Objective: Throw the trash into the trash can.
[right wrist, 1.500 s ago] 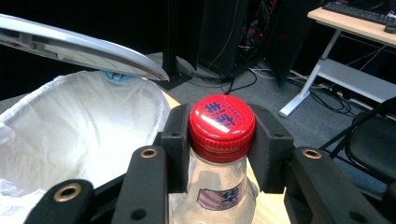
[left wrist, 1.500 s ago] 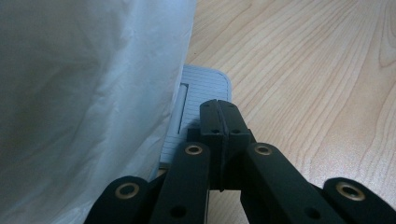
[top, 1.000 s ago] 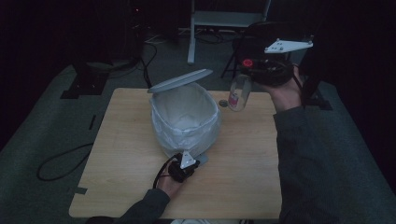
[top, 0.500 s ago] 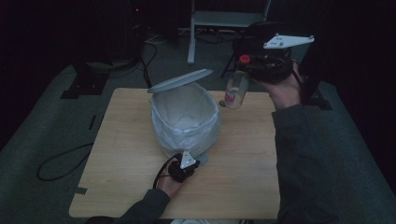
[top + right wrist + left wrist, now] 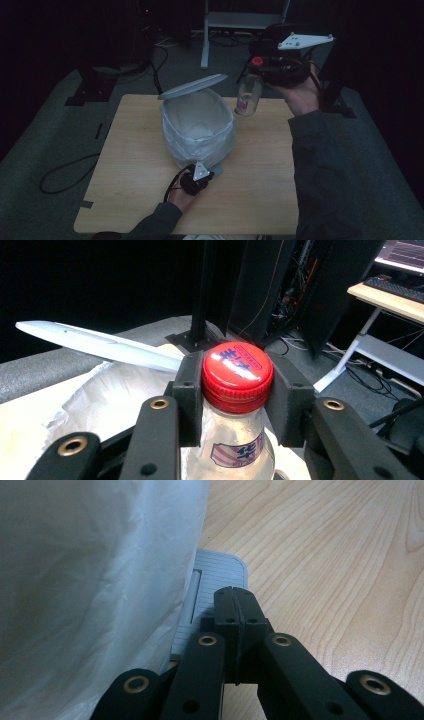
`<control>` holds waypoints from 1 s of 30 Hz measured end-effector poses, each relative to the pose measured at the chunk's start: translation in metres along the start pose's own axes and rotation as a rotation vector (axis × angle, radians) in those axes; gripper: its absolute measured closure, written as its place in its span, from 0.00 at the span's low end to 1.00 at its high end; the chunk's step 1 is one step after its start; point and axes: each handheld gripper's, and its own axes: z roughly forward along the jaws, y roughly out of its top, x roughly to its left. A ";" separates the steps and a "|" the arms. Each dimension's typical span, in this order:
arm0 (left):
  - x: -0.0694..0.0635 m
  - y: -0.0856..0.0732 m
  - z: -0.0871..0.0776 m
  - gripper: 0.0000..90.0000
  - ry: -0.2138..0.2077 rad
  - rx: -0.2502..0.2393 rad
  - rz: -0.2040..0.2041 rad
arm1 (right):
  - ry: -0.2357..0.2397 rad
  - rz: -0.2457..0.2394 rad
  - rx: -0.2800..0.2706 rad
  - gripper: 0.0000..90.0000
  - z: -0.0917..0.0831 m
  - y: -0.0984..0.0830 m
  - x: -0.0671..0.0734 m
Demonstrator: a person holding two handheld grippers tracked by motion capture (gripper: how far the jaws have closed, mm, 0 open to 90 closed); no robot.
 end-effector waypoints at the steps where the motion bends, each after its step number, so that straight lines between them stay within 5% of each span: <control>1: 0.000 0.000 0.000 1.00 0.001 0.000 0.001 | 0.001 0.000 -0.001 0.69 0.000 0.001 0.001; 30: 0.000 0.000 0.000 1.00 -0.001 -0.001 0.001 | 0.036 -0.040 -0.027 0.69 0.005 0.021 0.018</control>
